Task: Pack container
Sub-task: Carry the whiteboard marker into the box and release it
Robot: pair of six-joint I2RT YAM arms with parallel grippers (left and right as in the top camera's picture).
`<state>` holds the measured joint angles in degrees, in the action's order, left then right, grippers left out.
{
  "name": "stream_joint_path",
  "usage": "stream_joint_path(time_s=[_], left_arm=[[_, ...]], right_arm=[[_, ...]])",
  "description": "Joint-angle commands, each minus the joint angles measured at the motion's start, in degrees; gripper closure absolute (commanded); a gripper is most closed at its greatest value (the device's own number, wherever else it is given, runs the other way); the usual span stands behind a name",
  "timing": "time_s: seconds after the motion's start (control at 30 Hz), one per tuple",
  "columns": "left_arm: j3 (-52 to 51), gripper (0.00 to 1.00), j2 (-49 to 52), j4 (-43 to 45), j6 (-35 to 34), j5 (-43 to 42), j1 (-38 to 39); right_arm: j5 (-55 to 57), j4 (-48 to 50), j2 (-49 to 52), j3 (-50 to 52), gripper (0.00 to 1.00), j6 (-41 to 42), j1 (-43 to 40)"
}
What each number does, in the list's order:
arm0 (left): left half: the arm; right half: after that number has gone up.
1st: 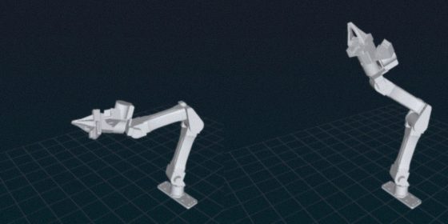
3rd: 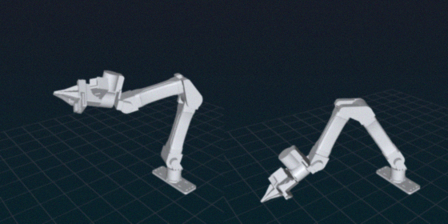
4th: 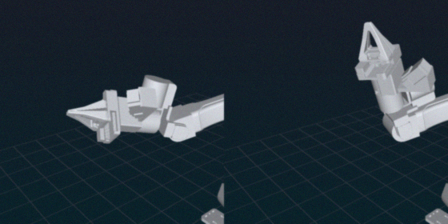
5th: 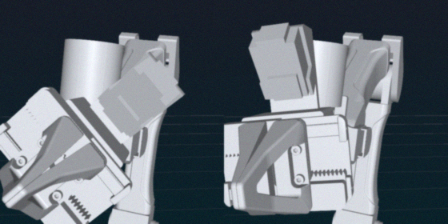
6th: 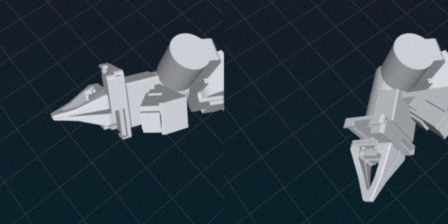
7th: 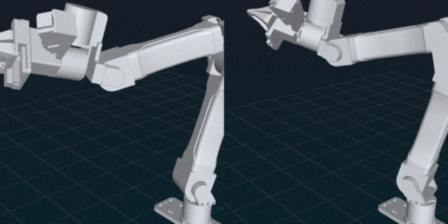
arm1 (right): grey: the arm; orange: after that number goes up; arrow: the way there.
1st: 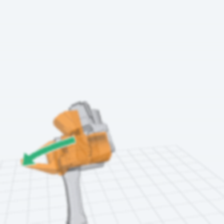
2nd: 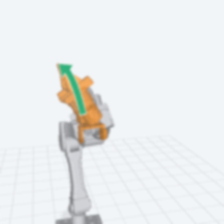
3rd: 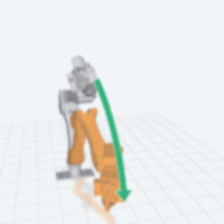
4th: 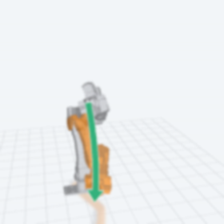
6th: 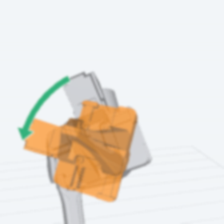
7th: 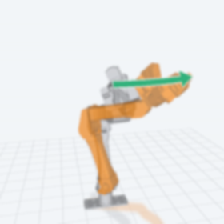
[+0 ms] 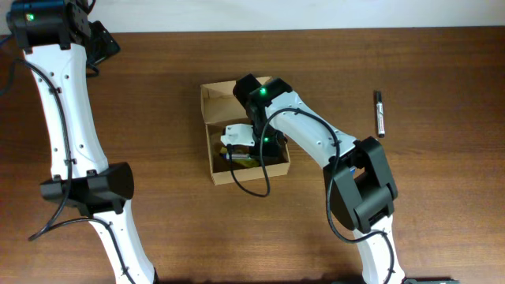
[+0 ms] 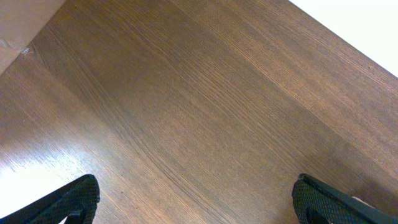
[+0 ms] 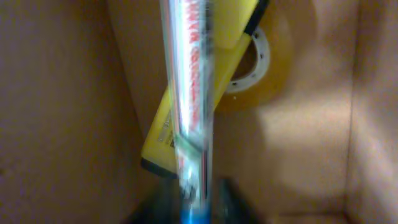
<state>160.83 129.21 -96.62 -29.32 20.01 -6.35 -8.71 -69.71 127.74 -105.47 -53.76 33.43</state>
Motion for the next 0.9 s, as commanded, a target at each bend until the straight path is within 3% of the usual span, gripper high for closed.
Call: stream_joint_path(time_s=[0.0, 0.07, 0.23, 0.37, 0.47, 0.63, 0.87], left_arm=[[0.61, 0.00, -1.84, -0.04, 0.72, 0.59, -0.20], [0.61, 0.00, -1.84, -0.04, 0.74, 0.59, -0.20], [0.61, 0.00, -1.84, -0.04, 0.74, 0.59, -0.20], [0.61, 0.00, -1.84, -0.04, 0.74, 0.59, -0.20], [0.61, 0.00, -1.84, -0.04, 0.72, 0.59, -0.20], [0.61, 0.00, -1.84, -0.04, 0.74, 0.59, -0.20], [0.61, 0.00, -1.84, -0.04, 0.74, 0.59, -0.22]], right_arm=[[-0.17, -0.52, 0.17, -0.07, 0.57, 2.95, -0.02], [0.33, -2.64, -0.42, -1.92, 0.51, 3.54, 0.00], [1.27, -7.80, -3.61, -13.68, 0.52, 8.07, -0.02], [13.16, -8.98, -7.52, -27.17, 0.47, 24.68, -0.26], [13.97, -9.77, -10.93, -33.22, 0.41, 32.35, -2.23], [13.92, -12.09, -15.47, -34.84, 0.41, 43.43, -10.38], [11.39, -16.24, -13.75, -33.35, 0.40, 48.30, -28.48]])
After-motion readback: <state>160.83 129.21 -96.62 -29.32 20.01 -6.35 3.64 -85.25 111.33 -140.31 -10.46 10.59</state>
